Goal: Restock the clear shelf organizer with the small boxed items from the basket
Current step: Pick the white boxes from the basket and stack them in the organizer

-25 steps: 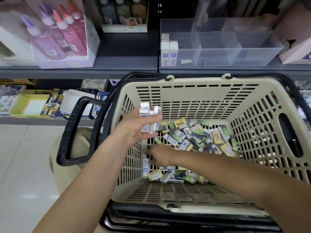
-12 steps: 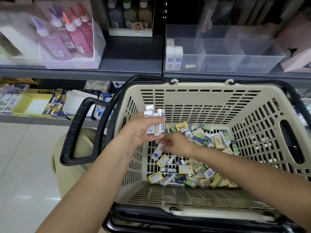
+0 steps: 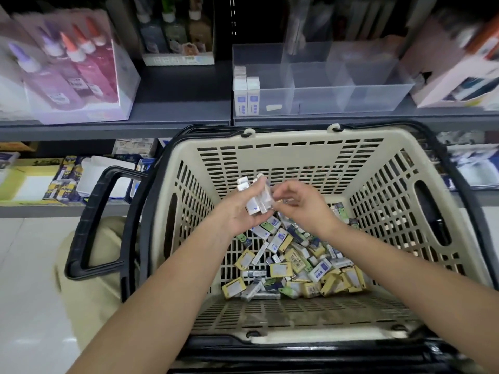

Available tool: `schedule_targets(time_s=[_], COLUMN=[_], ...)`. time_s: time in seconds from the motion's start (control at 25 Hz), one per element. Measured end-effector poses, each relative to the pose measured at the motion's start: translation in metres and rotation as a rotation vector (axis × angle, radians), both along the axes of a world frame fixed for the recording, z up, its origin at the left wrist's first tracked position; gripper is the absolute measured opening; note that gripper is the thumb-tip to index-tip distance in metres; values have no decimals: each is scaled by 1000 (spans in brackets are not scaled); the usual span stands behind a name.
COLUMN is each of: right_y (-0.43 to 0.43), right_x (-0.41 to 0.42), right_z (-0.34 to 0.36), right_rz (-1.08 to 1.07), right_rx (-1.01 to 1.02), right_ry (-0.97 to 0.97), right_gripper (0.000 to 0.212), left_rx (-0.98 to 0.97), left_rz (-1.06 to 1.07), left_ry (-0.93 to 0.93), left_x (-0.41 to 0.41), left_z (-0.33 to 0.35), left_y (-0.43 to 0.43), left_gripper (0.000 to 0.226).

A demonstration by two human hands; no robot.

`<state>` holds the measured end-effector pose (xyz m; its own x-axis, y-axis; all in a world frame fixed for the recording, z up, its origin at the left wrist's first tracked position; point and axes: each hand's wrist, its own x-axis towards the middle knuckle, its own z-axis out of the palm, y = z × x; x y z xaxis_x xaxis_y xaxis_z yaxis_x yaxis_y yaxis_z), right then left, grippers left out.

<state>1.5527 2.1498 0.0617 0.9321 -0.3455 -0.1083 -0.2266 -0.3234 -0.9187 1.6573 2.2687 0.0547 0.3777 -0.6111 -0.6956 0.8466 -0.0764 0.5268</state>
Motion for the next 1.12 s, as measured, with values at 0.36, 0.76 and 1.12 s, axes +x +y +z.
schedule_targets(time_s=[0.36, 0.76, 1.12], right_y=[-11, 38, 12], right_x=[22, 40, 41], right_z=[-57, -105, -73], right_rz=[282, 539, 155], right_rx=[-357, -1042, -367], right_ry=[375, 583, 478], right_gripper=[14, 43, 19], left_rx=[206, 265, 216], left_rz=[131, 155, 119], left_ry=[-77, -77, -46], left_x=[19, 19, 20], left_z=[-41, -69, -72], left_y=[20, 34, 34], left_gripper=[21, 21, 23])
